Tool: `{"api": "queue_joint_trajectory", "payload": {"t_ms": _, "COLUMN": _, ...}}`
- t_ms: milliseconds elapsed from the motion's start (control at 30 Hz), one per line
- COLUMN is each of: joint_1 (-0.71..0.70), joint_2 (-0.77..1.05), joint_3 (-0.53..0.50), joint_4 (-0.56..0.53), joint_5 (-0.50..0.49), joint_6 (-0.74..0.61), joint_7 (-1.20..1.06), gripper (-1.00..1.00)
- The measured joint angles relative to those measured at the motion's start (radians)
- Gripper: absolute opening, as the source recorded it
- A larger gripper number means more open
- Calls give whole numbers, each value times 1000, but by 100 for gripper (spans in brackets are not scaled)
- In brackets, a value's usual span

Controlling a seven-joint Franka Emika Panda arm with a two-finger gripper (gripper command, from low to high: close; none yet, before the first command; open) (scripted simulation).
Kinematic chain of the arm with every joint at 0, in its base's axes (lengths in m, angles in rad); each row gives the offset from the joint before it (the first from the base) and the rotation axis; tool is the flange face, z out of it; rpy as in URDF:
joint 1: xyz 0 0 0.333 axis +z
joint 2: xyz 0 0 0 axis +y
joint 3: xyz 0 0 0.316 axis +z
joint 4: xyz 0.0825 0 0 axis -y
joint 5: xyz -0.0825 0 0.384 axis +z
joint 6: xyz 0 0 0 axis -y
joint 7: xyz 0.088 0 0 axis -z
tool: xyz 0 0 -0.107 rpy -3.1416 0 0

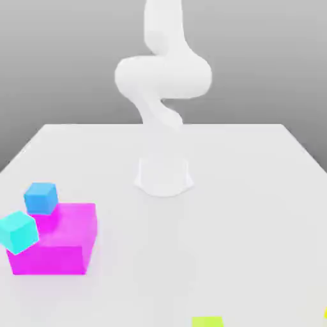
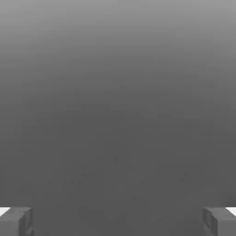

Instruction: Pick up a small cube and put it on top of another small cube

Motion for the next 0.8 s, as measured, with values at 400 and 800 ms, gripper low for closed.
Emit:
{"api": "queue_joint_trajectory", "payload": {"t_ms": 400, "joint_1": -7, "joint_2": 441, "joint_3": 56, "joint_4": 15, "joint_5": -39, "joint_6": 124, "joint_7": 56, "gripper": 0}}
{"api": "queue_joint_trajectory", "payload": {"t_ms": 800, "joint_1": 22, "joint_2": 876, "joint_3": 77, "joint_4": 30, "joint_5": -72, "joint_6": 247, "joint_7": 108, "gripper": 0}}
